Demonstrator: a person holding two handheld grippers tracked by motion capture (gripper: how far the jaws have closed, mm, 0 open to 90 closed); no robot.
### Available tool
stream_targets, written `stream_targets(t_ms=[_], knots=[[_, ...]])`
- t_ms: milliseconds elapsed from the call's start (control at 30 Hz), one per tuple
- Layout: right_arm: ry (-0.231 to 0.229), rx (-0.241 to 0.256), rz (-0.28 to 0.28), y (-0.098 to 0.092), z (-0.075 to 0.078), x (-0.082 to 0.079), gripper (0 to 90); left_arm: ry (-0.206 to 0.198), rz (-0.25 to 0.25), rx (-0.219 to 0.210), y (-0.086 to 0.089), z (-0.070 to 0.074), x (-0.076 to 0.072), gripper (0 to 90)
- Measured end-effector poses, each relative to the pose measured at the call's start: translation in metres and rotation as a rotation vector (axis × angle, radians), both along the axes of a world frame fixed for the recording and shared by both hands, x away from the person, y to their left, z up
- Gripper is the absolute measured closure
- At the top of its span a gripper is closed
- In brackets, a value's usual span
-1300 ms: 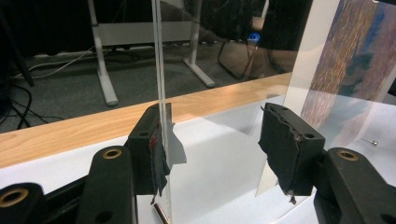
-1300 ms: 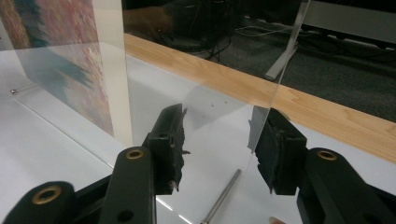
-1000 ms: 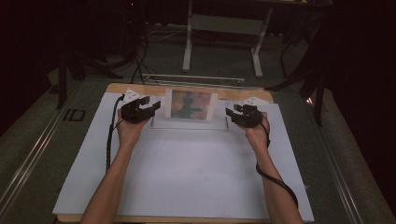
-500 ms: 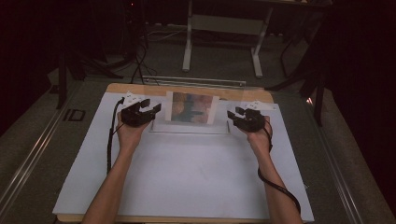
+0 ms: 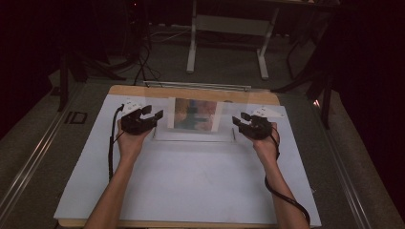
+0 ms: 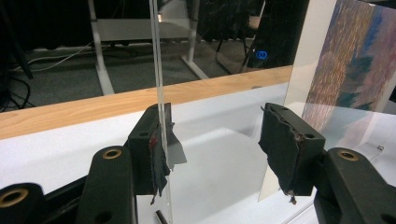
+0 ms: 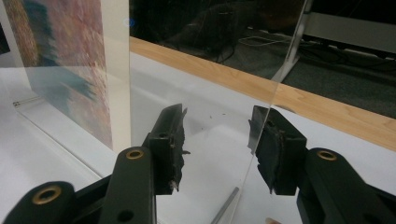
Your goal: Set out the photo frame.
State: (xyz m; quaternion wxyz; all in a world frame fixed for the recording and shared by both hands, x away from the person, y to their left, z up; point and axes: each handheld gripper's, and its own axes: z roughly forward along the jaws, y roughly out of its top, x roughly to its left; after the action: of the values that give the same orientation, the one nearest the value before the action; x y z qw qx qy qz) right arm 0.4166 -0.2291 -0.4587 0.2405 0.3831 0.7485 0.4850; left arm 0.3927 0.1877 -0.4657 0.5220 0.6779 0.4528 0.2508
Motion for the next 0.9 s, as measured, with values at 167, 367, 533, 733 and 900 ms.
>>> stream_targets(t_ms=[167, 367, 533, 733, 900], knots=[[-0.010, 0.005, -0.001, 0.001, 0.001, -0.009, 54.6, 0.005, -0.008, -0.006, 0.002, 0.000, -0.006, 43.8], [-0.008, 0.008, -0.004, 0.000, 0.000, -0.018, 54.8, 0.007, -0.013, -0.004, 0.000, 0.000, -0.013, 43.7], [-0.003, 0.010, -0.003, -0.004, -0.002, -0.023, 54.8, 0.010, -0.014, 0.009, -0.003, 0.001, -0.018, 43.7], [-0.003, 0.005, 0.001, -0.005, -0.003, -0.026, 54.7, 0.017, -0.016, 0.008, -0.004, 0.000, -0.022, 43.7], [-0.005, 0.001, 0.002, -0.006, -0.004, -0.028, 54.6, 0.023, -0.019, 0.006, -0.005, 0.000, -0.024, 43.7]])
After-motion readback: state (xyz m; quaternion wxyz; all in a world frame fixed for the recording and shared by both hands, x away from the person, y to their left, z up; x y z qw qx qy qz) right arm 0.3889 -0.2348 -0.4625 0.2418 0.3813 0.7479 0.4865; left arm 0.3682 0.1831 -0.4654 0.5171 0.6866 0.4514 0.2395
